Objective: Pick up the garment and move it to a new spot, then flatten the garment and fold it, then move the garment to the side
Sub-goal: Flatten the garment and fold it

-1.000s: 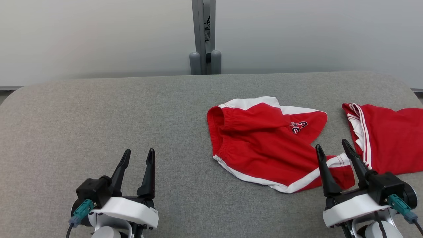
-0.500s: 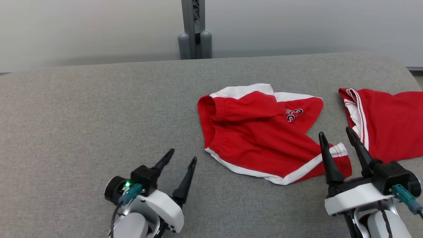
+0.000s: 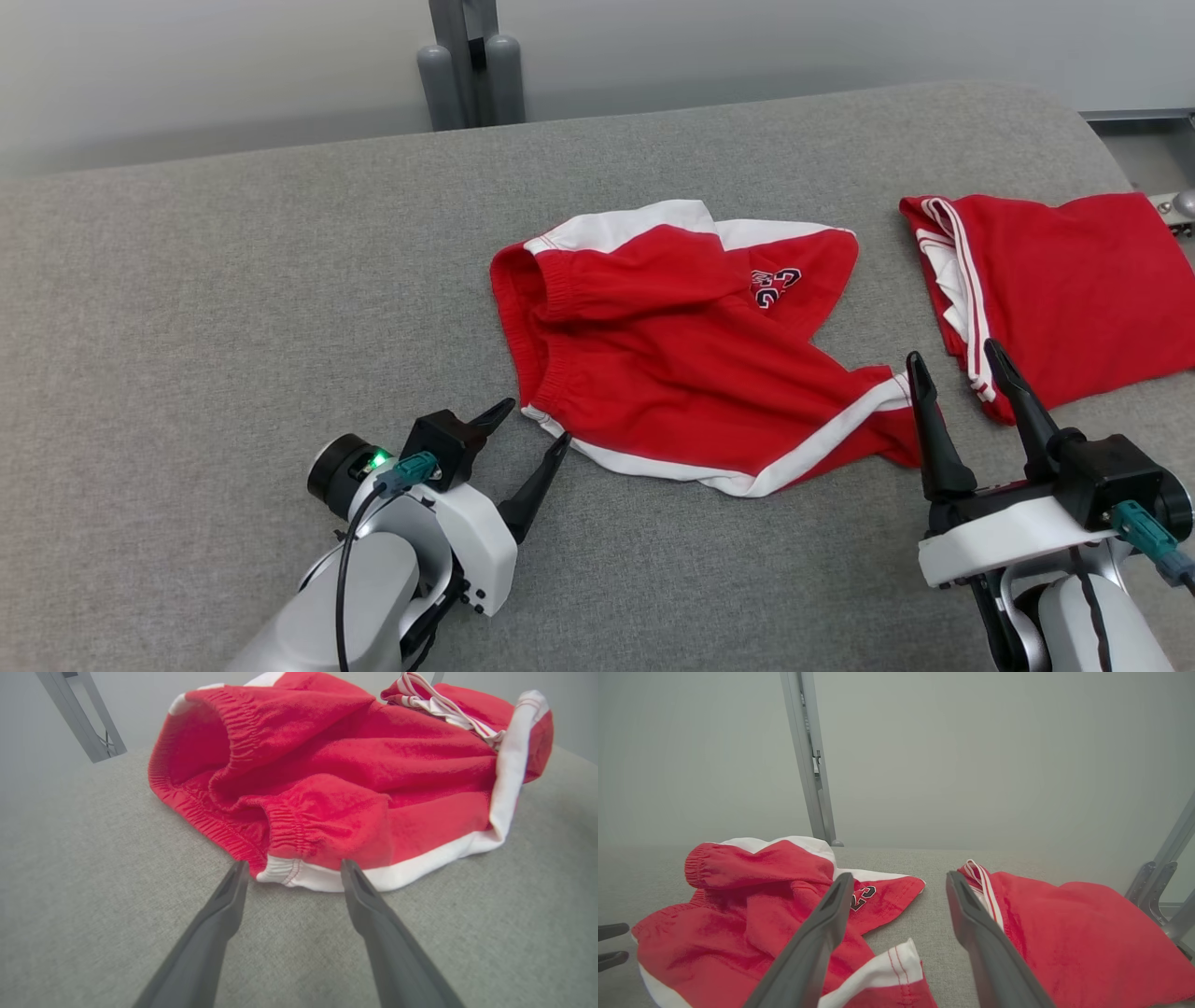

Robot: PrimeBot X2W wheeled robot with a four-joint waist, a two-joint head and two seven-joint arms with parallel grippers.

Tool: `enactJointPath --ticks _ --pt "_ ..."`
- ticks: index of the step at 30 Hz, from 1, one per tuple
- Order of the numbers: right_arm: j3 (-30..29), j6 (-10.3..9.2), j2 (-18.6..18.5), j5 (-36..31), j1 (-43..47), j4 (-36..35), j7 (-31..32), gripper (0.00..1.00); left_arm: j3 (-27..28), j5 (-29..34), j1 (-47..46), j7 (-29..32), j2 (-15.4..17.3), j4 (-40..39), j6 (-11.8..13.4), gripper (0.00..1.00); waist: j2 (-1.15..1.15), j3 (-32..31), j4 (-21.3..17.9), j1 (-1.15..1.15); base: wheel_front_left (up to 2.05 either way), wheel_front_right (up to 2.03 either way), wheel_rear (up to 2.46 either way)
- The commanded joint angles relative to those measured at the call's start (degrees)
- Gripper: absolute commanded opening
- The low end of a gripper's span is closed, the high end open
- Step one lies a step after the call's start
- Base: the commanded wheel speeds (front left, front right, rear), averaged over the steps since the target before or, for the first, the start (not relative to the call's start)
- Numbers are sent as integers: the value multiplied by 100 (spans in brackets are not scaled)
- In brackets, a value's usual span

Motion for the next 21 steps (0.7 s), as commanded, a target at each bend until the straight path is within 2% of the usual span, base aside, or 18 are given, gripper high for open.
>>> enactJointPath --ticks 1,15,16,17,18,19,20,21 --pt "-24 -1 3 -17 -47 -2 -31 100 -62 -70 -131 -18 53 66 4 100 0 26 -30 0 0 0 0" --pt "-89 -1 38 -22 -119 51 -31 100 -940 -732 -633 -18 167 516 3 99 0 126 -160 0 0 0 0" --pt "-93 -1 40 -24 -106 53 -31 100 -989 -784 -669 -18 167 539 3 82 0 131 -160 0 0 0 0" --pt "-99 -1 38 -27 -96 55 -31 100 -1026 -861 -690 -18 165 553 3 48 0 134 -157 0 0 0 0" --pt "-104 -1 39 -28 -92 60 -31 100 -1053 -941 -702 -18 162 551 3 30 0 137 -152 0 0 0 0" --pt "-109 -1 39 -30 -89 66 -31 100 -1088 -1000 -720 -18 167 543 3 6 0 136 -146 0 0 0 0" --pt "-112 -1 40 -28 -84 76 -31 100 -1126 -1047 -737 -18 179 532 3 0 0 134 -140 0 0 0 0" --pt "-109 -1 40 -25 -77 96 -31 100 -1148 -1088 -752 -18 191 518 3 0 0 133 -134 0 0 0 0"
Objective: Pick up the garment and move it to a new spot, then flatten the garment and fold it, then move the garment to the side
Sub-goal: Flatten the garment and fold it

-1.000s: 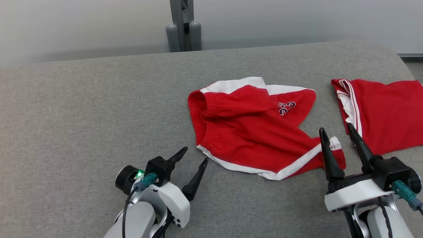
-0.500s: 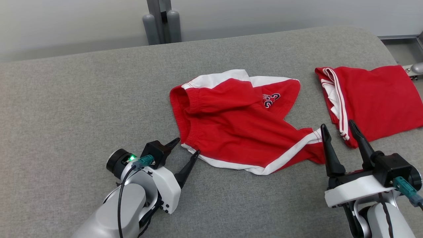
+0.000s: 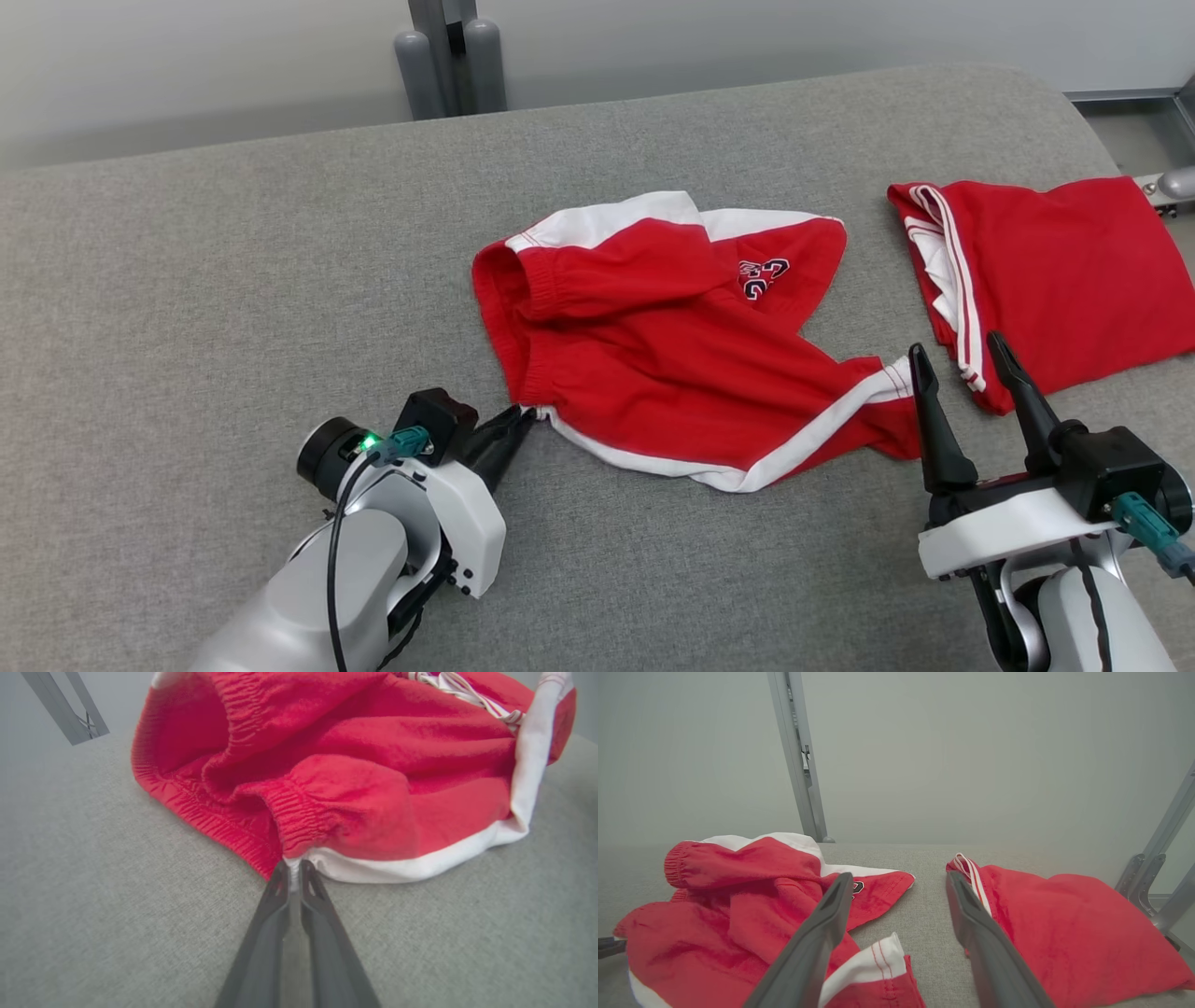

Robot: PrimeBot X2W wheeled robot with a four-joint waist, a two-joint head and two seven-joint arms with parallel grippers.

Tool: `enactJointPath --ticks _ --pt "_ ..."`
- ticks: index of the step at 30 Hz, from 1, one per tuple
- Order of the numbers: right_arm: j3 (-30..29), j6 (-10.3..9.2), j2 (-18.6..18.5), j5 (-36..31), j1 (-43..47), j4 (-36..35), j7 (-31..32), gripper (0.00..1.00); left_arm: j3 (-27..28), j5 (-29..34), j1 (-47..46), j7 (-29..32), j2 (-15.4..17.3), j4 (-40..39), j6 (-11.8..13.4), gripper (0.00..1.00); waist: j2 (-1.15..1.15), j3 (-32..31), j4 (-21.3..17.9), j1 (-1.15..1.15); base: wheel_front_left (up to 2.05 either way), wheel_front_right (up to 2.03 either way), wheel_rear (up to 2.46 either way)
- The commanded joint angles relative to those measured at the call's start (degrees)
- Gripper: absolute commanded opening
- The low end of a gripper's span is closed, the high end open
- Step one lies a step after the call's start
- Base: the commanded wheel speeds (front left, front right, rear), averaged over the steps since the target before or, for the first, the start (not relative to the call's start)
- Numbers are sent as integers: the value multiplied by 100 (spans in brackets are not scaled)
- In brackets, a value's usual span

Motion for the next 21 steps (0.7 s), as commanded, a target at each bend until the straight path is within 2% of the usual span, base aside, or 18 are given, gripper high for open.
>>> enactJointPath --ticks 1,11,16,21 --pt "-16 -1 -12 -10 26 52 -30 100 -27 -53 -123 -18 37 -18 3 0 0 -4 14 0 0 0 0" --pt "-106 -1 -12 -79 19 271 -31 100 75 -108 -10 -18 176 -294 3 0 0 -100 148 0 0 0 0" --pt "-79 -1 -13 212 -96 1028 -30 100 247 7 166 -18 190 -498 3 0 0 -241 262 0 0 0 0" --pt "265 -1 -16 648 -255 1721 86 100 357 100 306 -18 170 -588 3 0 0 -339 344 0 0 0 0"
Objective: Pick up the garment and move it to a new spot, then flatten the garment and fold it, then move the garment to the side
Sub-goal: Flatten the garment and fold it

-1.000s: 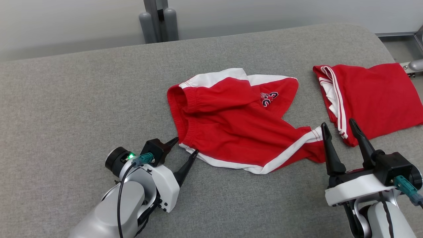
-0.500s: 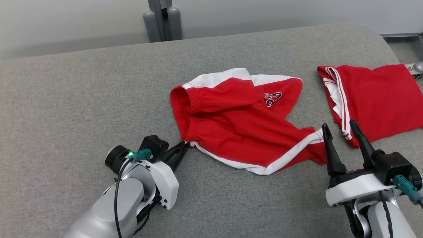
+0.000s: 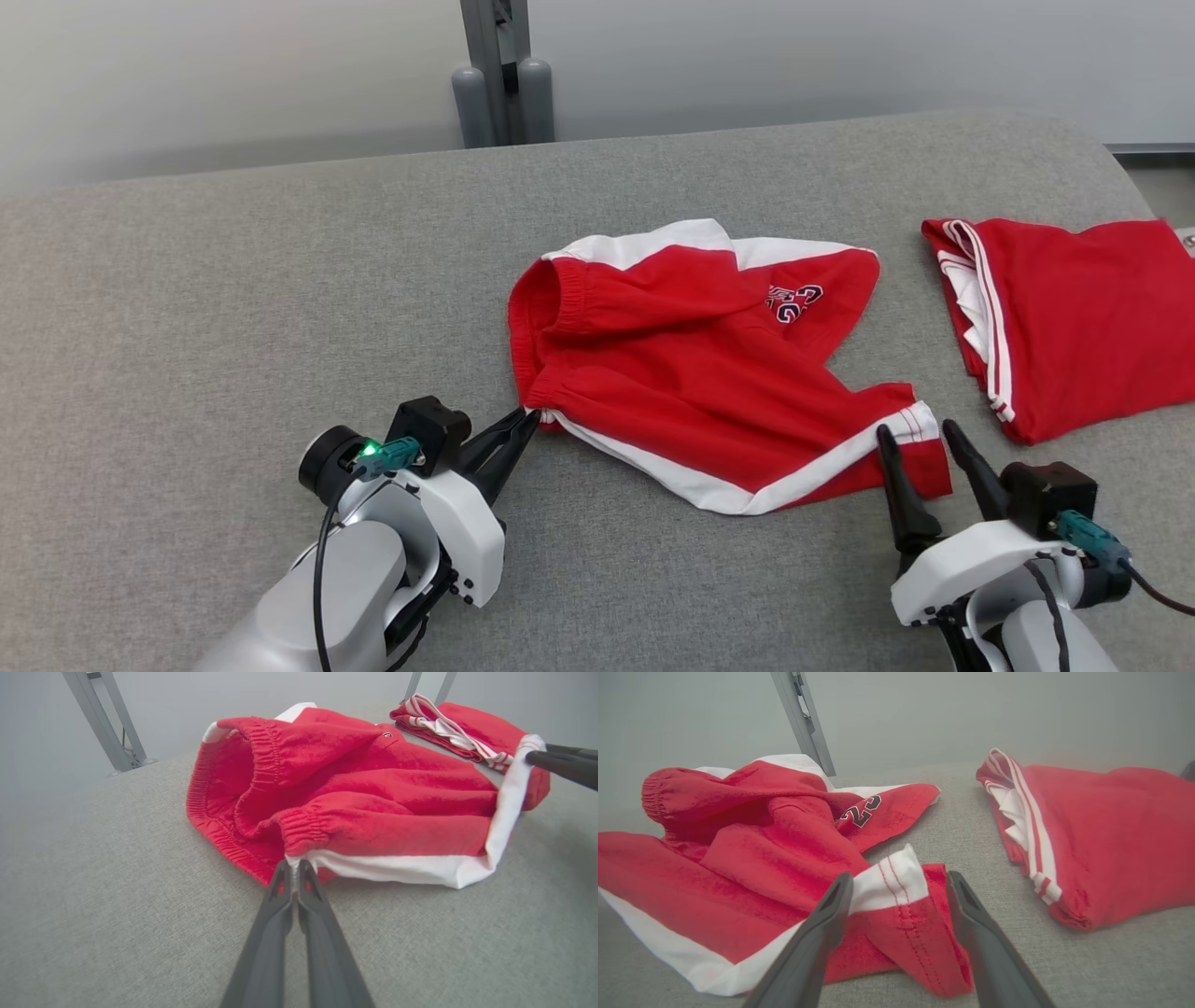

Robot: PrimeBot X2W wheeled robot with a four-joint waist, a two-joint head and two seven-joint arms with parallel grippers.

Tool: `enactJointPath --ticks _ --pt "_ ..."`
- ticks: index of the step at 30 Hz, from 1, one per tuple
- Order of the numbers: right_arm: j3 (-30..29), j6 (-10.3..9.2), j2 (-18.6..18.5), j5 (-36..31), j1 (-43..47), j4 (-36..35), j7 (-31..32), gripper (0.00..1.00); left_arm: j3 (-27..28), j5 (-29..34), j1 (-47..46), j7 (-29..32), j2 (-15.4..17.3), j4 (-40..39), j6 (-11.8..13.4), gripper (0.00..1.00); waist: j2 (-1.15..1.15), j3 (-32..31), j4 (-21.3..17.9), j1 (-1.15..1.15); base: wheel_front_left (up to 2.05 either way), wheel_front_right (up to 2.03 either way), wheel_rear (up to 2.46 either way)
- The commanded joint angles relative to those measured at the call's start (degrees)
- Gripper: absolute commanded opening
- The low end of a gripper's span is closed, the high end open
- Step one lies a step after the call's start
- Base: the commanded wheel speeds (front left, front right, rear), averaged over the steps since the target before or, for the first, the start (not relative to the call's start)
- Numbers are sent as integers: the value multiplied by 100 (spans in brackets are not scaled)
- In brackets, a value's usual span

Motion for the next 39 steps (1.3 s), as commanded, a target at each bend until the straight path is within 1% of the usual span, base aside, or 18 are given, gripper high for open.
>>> enactJointPath --ticks 1,9,19,20,21,22,23,25,26,35,39 --pt "98 -1 -49 97 -74 85 15 100 61 60 50 -18 8 -20 3 0 0 -29 27 0 0 0 0" --pt "315 -1 -180 346 -190 272 -60 100 183 153 121 -18 -19 -66 2 0 0 -60 30 0 0 0 0" --pt "487 -1 -239 487 -272 397 -87 100 190 203 168 -18 -37 -50 2 0 0 -62 34 0 0 0 0" --pt "508 -1 -244 496 -272 411 -90 90 185 203 172 -18 -37 -43 2 0 0 -64 36 0 0 0 0" --pt "531 -1 -247 498 -273 420 -94 66 178 202 176 -18 -37 -35 2 0 0 -66 37 0 0 0 0" --pt "550 -1 -252 509 -275 425 -97 47 175 201 179 -18 -37 -30 2 0 0 -70 37 0 0 0 0" --pt "566 -1 -257 525 -272 430 -98 37 170 199 184 -18 -38 -24 2 0 0 -76 38 0 0 0 0" --pt "595 -1 -266 538 -270 443 -106 24 159 195 190 -18 -35 -11 2 0 0 -83 38 0 0 0 0" --pt "608 -1 -273 538 -272 441 -109 0 156 192 193 -18 -36 -3 2 0 0 -89 40 0 0 0 0" --pt "550 -1 -350 462 -208 314 -120 0 62 68 251 -18 -14 95 2 0 0 -184 54 0 0 0 0" --pt "375 -1 -388 474 -168 -27 -117 0 -77 -267 321 2 -18 80 2 0 0 -256 89 0 0 0 0"
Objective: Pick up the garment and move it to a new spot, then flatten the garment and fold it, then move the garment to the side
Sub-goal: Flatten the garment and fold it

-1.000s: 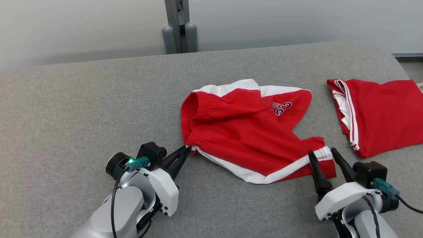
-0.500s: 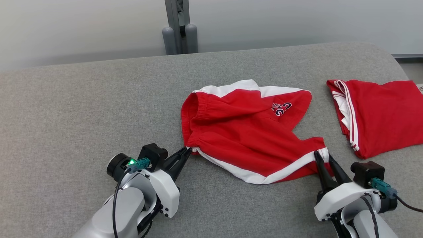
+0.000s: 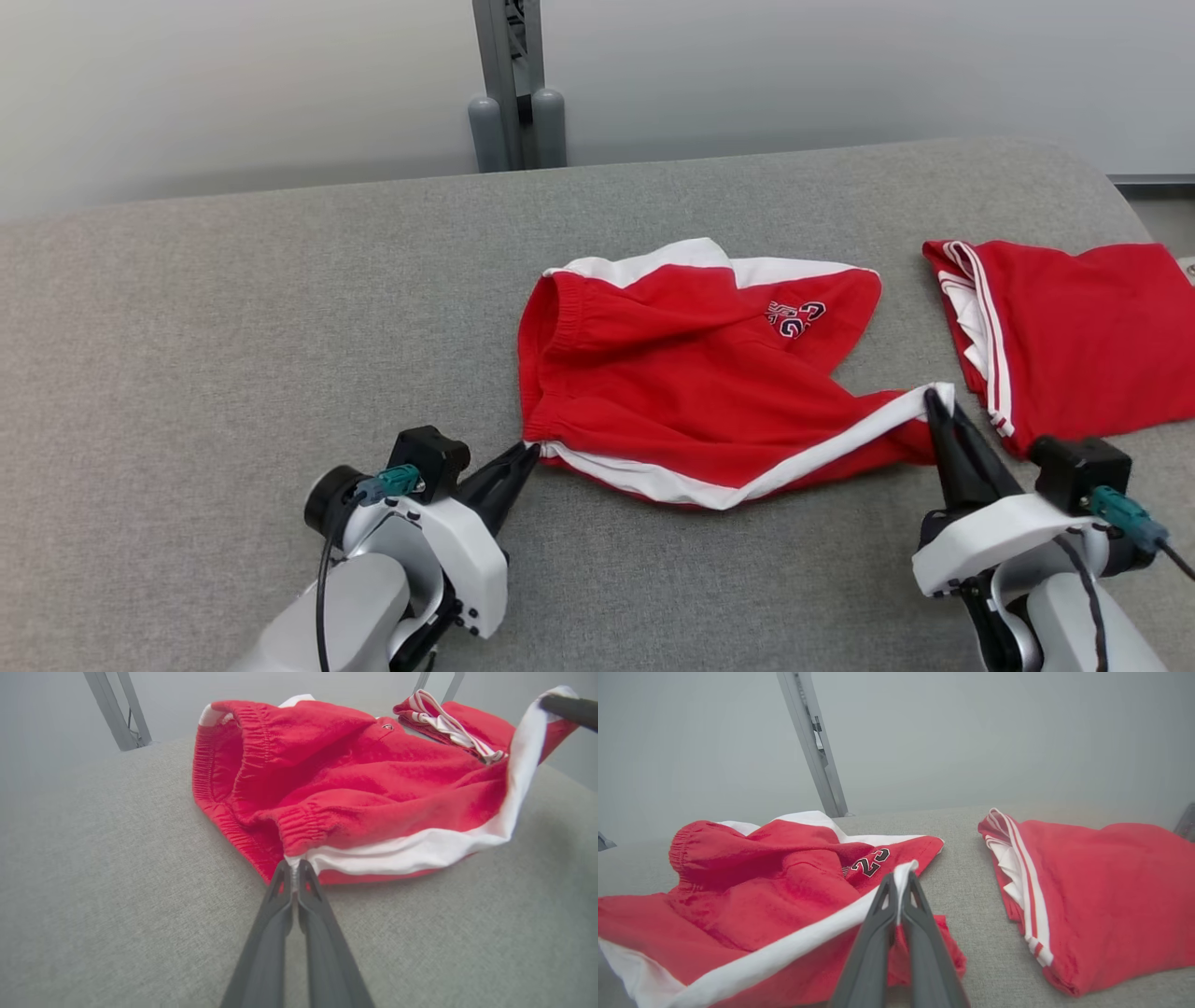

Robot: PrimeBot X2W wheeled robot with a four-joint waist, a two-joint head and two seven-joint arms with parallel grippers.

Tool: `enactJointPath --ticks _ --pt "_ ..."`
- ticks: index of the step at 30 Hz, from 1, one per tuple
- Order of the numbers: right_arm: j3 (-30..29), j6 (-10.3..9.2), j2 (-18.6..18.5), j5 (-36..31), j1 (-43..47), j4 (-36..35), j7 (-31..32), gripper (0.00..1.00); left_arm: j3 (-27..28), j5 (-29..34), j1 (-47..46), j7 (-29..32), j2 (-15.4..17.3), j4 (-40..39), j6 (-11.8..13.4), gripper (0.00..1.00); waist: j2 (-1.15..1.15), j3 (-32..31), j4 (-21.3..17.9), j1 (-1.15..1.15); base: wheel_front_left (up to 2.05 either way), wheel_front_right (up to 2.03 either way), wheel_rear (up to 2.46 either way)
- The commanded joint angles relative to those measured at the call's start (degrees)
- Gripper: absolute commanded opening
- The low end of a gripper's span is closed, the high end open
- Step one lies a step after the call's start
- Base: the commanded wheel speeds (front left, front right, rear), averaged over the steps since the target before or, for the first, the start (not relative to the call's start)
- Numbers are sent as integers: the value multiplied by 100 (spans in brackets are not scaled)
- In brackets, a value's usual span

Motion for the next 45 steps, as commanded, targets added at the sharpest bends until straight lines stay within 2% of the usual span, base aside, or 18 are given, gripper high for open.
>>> enactJointPath --ticks 1,8,12,14,15,17,21,24,27,35,40,45 --pt "-28 -1 -61 -6 42 -98 -30 0 -48 -173 71 38 0 -66 2 0 0 -31 22 0 0 0 0" --pt "-143 -1 -222 49 68 -611 -31 0 -368 -1740 -47 763 469 -1148 2 0 0 -218 123 0 0 0 0" --pt "-162 -1 -330 98 -67 -740 -31 0 -423 -2799 -143 1272 980 -2143 2 0 0 -346 168 0 0 0 0" --pt "-175 -1 -381 120 -120 -793 -31 0 -346 -3316 -184 1429 1199 -2625 2 0 0 -424 186 0 0 0 0" --pt "-182 -1 -443 126 -203 -856 -31 0 -196 -3794 -208 1527 1396 -3063 1 0 0 -496 202 0 0 0 0" --pt "-194 -1 -462 189 -309 -891 -31 0 -23 -4169 -263 1574 1574 -3369 2 0 0 -565 218 0 0 0 0" --pt "-262 -1 -506 400 -590 -944 -31 0 397 -4797 -390 1571 1701 -3707 1 0 0 -643 254 0 0 0 0" --pt "-256 -1 -515 575 -751 -1010 -31 0 609 -5030 -471 1572 1703 -3748 2 0 0 -680 274 0 0 0 0" --pt "-143 -1 -676 564 -1052 -1082 -31 0 815 -5264 -648 1610 1635 -3657 17 0 0 -735 308 0 0 0 0" --pt "5 -1 -902 447 -1727 -1219 -31 0 835 -5200 -1212 1817 1481 -3398 593 0 0 -832 427 0 0 0 0" --pt "237 -1 -961 368 -1992 -1177 -31 0 740 -5118 -1493 2131 1571 -3269 859 0 0 -807 477 0 0 0 0" --pt "441 -1 -1040 303 -2345 -1031 11 0 673 -4917 -1822 2325 1698 -3122 1014 0 0 -612 479 0 0 0 0"
